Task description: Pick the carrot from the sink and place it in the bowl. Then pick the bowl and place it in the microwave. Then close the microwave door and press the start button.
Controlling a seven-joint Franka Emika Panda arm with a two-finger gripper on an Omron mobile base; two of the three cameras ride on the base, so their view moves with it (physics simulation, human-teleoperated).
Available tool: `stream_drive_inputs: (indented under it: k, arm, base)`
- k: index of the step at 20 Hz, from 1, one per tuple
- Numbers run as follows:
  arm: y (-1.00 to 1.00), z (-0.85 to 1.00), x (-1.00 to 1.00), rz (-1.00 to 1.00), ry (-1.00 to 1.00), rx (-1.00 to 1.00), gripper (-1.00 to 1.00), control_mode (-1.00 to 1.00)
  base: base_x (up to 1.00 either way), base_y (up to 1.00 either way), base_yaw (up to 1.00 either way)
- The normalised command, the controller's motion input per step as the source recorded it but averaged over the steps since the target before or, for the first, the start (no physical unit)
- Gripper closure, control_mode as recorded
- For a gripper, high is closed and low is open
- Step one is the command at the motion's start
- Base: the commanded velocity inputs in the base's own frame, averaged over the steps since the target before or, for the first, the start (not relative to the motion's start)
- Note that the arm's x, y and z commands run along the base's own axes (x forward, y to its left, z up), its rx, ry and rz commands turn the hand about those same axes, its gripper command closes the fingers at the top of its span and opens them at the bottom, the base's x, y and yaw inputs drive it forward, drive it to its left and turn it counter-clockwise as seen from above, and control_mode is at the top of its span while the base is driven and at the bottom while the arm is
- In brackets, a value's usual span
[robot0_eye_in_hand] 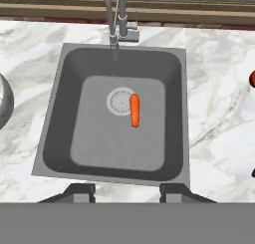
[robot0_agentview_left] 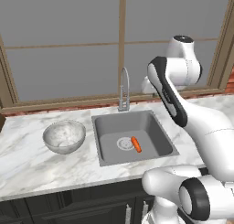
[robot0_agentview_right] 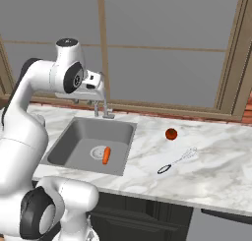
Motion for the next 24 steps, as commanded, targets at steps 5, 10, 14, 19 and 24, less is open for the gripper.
stream_drive_inputs:
  k: [5,10,14,19,24]
  arm:
    - [0.13,-0.51,-0.67,-0.03,-0.03,-0.12,-1.0,-1.0]
    - [0.04,-1.0,-0.17,-0.08,0.24,-0.24,-1.0,-1.0]
    - [0.0,-1.0,0.25,-0.01,0.23,-0.06,-1.0,-1.0]
    - [-0.03,-1.0,0.5,0.0,0.13,0.0,-1.0,-1.0]
    - [0.0,-0.99,0.61,0.0,0.1,0.04,-1.0,-1.0]
  base:
    - [0.0,0.0,0.0]
    - [0.0,0.0,0.0]
    - [0.0,0.0,0.0]
    - [0.0,0.0,0.0]
    - [0.0,0.0,0.0]
